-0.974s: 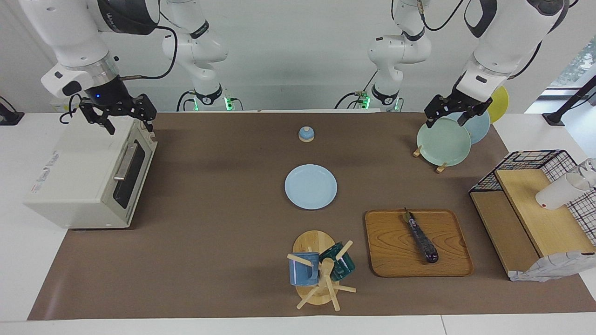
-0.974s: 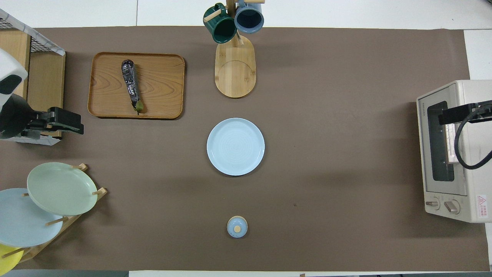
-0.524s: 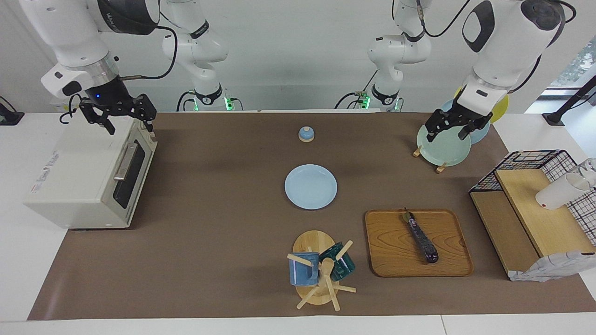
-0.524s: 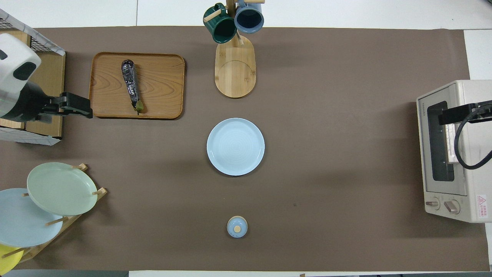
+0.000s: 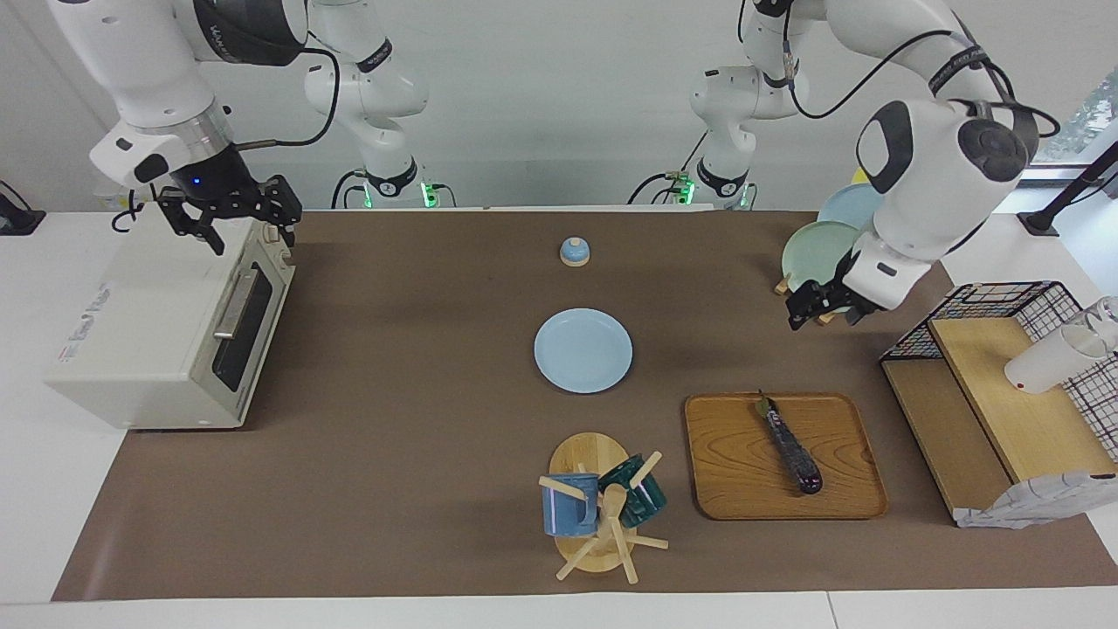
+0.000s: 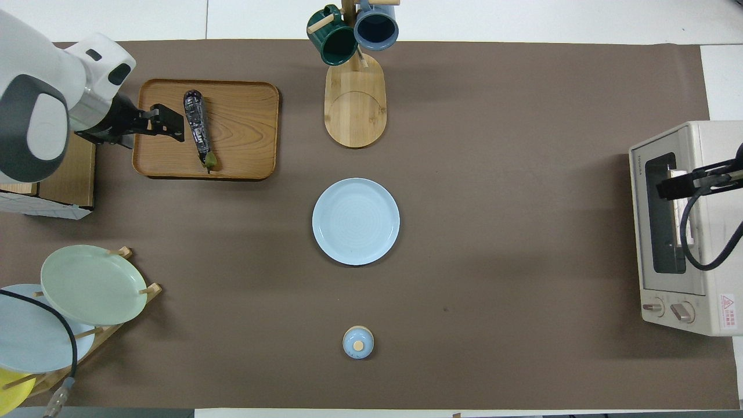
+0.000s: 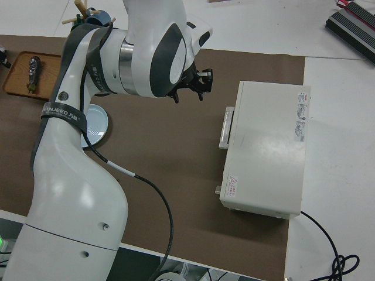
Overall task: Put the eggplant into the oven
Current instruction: 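Grasp the purple eggplant with the left gripper and lift it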
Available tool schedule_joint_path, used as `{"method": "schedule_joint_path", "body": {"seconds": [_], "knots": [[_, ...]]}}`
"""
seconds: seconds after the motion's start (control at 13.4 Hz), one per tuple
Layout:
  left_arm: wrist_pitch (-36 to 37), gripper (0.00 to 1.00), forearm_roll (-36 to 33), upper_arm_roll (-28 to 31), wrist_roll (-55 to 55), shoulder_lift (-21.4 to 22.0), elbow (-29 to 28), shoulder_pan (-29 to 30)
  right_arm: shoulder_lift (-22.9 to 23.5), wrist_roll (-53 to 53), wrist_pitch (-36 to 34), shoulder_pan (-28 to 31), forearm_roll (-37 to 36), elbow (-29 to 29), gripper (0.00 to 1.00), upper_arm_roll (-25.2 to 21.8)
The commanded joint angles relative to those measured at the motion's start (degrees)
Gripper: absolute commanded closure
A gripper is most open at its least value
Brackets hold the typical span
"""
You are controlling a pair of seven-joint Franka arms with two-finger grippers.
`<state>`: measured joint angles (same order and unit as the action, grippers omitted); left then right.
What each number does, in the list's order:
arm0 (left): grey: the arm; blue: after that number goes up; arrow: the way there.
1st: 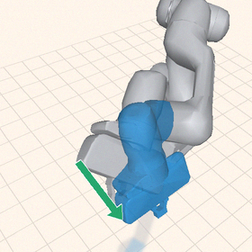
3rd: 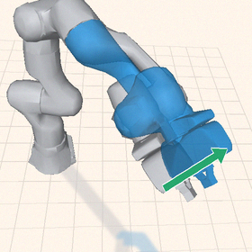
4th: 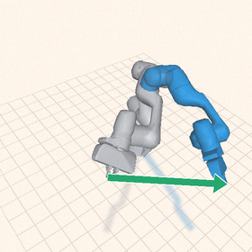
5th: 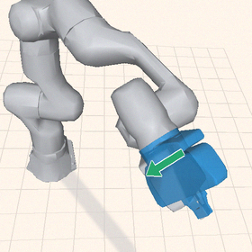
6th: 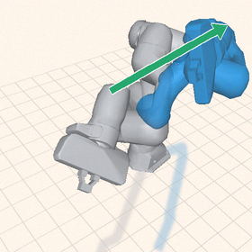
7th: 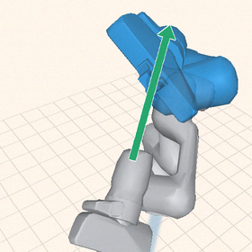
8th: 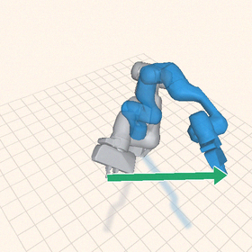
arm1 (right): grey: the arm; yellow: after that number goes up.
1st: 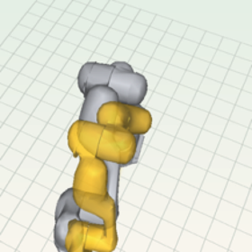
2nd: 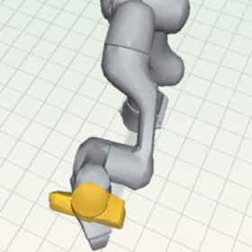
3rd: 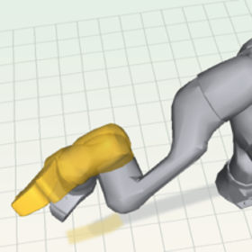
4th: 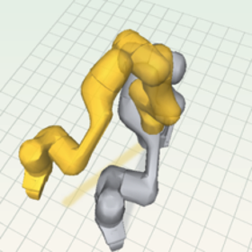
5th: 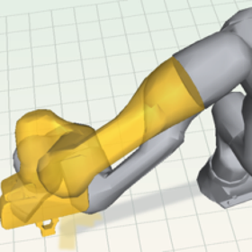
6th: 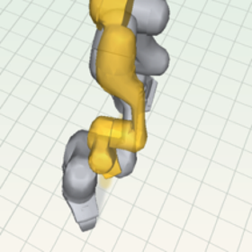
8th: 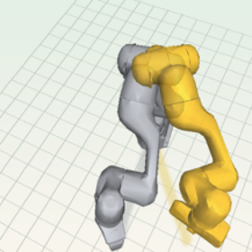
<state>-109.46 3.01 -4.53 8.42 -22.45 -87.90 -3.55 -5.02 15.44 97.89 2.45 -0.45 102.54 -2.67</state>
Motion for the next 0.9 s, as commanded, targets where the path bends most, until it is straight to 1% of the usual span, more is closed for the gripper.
{"method": "schedule_joint_path", "body": {"seconds": [0.0, 0.15, 0.22, 0.3, 0.37, 0.45, 0.52, 0.6, 0.67, 0.75, 0.82], "knots": [[-5.21, 0.00, 0.16, 0.22, 0.63, -8.73, 5.28, -1.72, -5.34, -4.33, 8.61, 2.92, 0.19, 11.95, 1.00, 0.12], [-11.53, 0.00, -0.19, 0.22, 0.63, -11.47, 4.85, -1.81, -5.18, -10.66, 9.95, 2.83, -0.59, 13.12, 1.00, 0.21], [-14.61, 0.00, -0.98, 0.22, 0.46, -11.48, 3.45, -1.46, -4.48, -13.39, 10.13, 2.83, -0.78, 13.12, 1.00, 0.13], [-16.03, 0.00, -3.34, 0.22, 0.37, -11.39, 1.52, -1.37, -3.16, -14.03, 11.09, 3.61, -0.86, 13.12, 1.00, 0.12], [-16.66, 0.00, -4.84, 0.22, 0.19, -11.39, 0.90, -1.28, -2.28, -13.95, 11.44, 4.75, -0.87, 13.12, 1.00, 0.12], [-17.79, 0.00, -5.03, 0.22, 0.10, -11.30, -0.24, -1.20, -0.88, -13.17, 11.71, 6.59, -0.87, 13.12, 1.00, 0.21], [-19.81, 0.01, -4.94, 0.22, 0.10, -10.95, -1.91, -1.28, -0.43, -13.16, 12.06, 6.69, -0.87, 13.21, 1.00, 0.13], [-21.22, 0.03, -4.94, 0.22, 0.19, -10.78, -3.14, -1.28, -0.25, -13.24, 11.98, 6.43, -1.04, 13.12, 1.00, 0.12], [-21.49, 0.08, -4.94, 0.22, 0.10, -10.69, -3.50, -1.20, -0.25, -13.16, 11.98, 6.43, -1.74, 13.21, 1.00, 0.12], [-21.32, 0.14, -4.94, 0.14, 0.02, -10.69, -3.42, -1.11, -0.25, -12.90, 12.06, 6.43, -3.05, 13.47, 1.00, 0.21], [-20.97, 0.22, -4.94, 0.22, 0.02, -10.69, -3.33, -1.19, -0.16, -11.85, 12.24, 6.43, -3.76, 13.91, 1.00, 0.21]]}}
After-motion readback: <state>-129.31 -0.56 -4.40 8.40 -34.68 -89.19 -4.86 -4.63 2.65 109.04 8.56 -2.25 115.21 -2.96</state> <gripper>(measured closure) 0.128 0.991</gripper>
